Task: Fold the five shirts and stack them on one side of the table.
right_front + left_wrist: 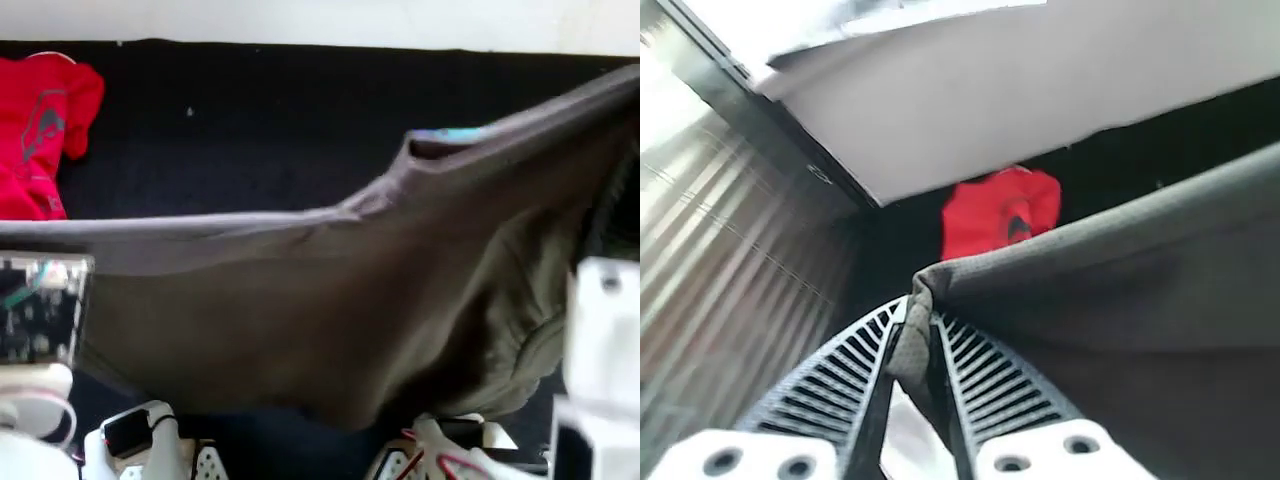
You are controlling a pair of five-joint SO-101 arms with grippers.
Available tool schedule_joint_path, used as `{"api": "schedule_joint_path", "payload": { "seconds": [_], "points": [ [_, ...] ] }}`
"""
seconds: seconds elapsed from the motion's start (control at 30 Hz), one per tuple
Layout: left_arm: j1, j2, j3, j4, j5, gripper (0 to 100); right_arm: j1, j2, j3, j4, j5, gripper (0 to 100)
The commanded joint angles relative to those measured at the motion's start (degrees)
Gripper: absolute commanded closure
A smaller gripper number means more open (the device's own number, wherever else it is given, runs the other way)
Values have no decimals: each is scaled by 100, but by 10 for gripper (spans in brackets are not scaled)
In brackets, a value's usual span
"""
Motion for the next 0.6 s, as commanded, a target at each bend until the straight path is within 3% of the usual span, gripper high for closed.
{"api": "schedule_joint_path", "payload": {
  "seconds": [0.0,0.13,0.23,0.43,0.57],
  "points": [
    [40,462,760,-510,18,991,4,497,822,-356,-185,993],
    [40,1244,1420,-1363,35,991,-277,1147,1771,-1182,-466,993],
    [48,1991,1209,-1705,35,991,-505,1675,2149,-1701,-466,993],
    [145,3600,-400,-1697,9,991,-497,2492,2149,-2149,-466,993],
    [365,4505,-1798,-1152,0,991,-497,2571,2149,-2185,-466,993]
  ]
}}
